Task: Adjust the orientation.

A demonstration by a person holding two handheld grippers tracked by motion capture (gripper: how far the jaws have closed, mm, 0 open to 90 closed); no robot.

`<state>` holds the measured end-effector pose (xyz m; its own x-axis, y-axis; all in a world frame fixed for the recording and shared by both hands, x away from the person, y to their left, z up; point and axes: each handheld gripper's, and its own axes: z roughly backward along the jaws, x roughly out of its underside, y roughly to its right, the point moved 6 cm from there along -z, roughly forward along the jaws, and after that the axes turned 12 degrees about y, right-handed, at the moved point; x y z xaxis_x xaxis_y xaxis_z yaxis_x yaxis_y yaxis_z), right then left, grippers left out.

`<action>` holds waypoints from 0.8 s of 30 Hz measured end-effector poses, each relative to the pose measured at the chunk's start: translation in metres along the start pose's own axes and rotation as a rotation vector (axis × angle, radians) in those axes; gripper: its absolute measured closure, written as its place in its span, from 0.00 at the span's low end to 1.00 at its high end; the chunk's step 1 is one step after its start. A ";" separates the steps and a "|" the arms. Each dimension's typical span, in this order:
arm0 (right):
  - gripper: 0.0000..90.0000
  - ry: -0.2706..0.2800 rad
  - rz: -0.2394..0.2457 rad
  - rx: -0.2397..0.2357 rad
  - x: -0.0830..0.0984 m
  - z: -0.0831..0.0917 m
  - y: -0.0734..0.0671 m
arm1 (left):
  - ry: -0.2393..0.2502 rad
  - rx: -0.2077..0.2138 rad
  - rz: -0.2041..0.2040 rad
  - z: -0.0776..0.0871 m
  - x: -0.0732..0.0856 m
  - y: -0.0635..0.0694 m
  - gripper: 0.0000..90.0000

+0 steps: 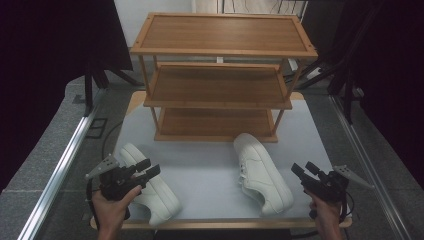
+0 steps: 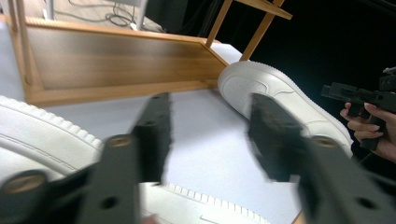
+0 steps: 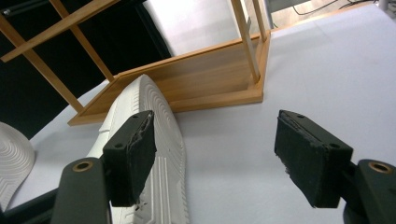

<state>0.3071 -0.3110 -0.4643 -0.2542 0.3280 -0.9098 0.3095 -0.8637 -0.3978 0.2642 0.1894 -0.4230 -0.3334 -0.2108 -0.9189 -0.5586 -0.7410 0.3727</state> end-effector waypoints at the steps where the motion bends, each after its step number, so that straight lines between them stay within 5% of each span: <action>1: 0.32 -0.004 -0.001 0.000 0.001 0.000 -0.001 | 0.000 -0.005 -0.010 0.001 0.000 0.001 0.65; 4: 0.33 -0.006 -0.001 0.002 0.002 -0.001 -0.001 | -0.014 -0.021 -0.030 0.008 0.006 0.001 0.73; 10: 0.33 -0.009 -0.015 0.018 0.004 0.000 0.002 | -0.005 -0.110 0.010 0.031 0.017 -0.014 0.87; 14: 0.33 -0.008 -0.020 0.024 0.004 0.001 0.003 | 0.000 -0.196 0.036 0.048 0.025 -0.027 0.89; 24: 0.33 -0.008 -0.029 0.037 0.004 0.002 0.007 | -0.006 -0.308 0.069 0.072 0.037 -0.053 0.92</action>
<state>0.3061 -0.3167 -0.4705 -0.2699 0.3506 -0.8968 0.2681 -0.8671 -0.4197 0.2265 0.2672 -0.4677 -0.3670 -0.2643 -0.8919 -0.2784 -0.8837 0.3764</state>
